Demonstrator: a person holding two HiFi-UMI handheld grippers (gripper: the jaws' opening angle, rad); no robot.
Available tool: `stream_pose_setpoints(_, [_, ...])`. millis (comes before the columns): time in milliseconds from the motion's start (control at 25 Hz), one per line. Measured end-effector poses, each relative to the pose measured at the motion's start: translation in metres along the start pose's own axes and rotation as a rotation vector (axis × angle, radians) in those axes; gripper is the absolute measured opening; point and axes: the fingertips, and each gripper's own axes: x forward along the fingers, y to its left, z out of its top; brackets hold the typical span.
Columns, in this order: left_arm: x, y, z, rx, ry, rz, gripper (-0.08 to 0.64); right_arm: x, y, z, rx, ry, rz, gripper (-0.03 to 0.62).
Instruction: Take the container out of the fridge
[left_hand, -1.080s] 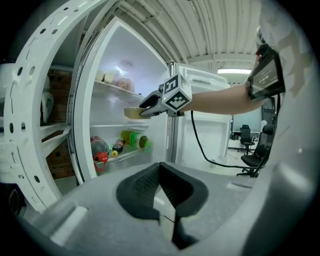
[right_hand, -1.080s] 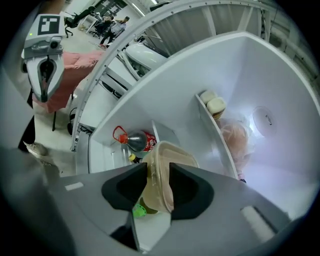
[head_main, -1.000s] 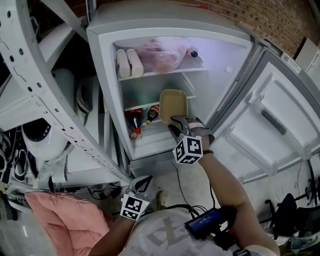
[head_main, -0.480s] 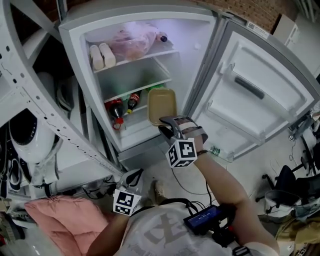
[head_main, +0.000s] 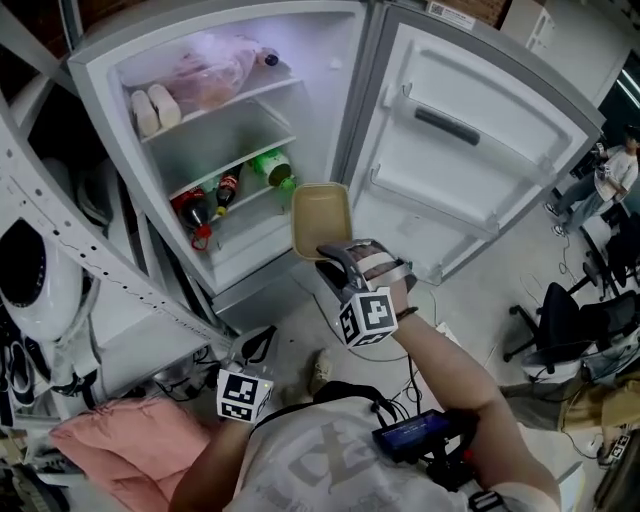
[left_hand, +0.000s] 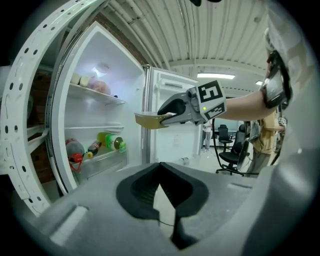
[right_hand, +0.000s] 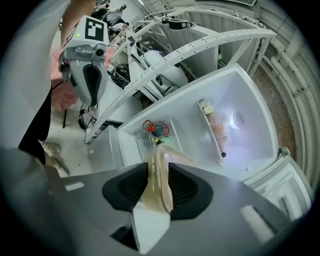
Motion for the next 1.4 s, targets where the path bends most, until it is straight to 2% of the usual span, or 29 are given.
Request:
stream_pose_setpoints(160, [0.008,-0.014,0.003,0.008,-0.005,-0.041,0.002,-0.023,0.009,-0.015,0.009,0.034,-0.01,0.133])
stream_pose_setpoints(440, [0.03,-0.035,0.012,0.032,-0.001,-0.079,0.002,-0.054,0.008,-0.032,0.004,0.039,-0.04,0.132])
stream_pose_setpoints(920, [0.056,-0.071,0.03,0.032,-0.012,-0.068,0.002,-0.103,0.018,-0.069,0.033,0.019,-0.041,0.129])
stream_pose_setpoints(1400, [0.051,-0.096,0.037,0.031,-0.021,-0.034,0.002,-0.139,0.031,-0.08,0.032,-0.001,-0.043,0.123])
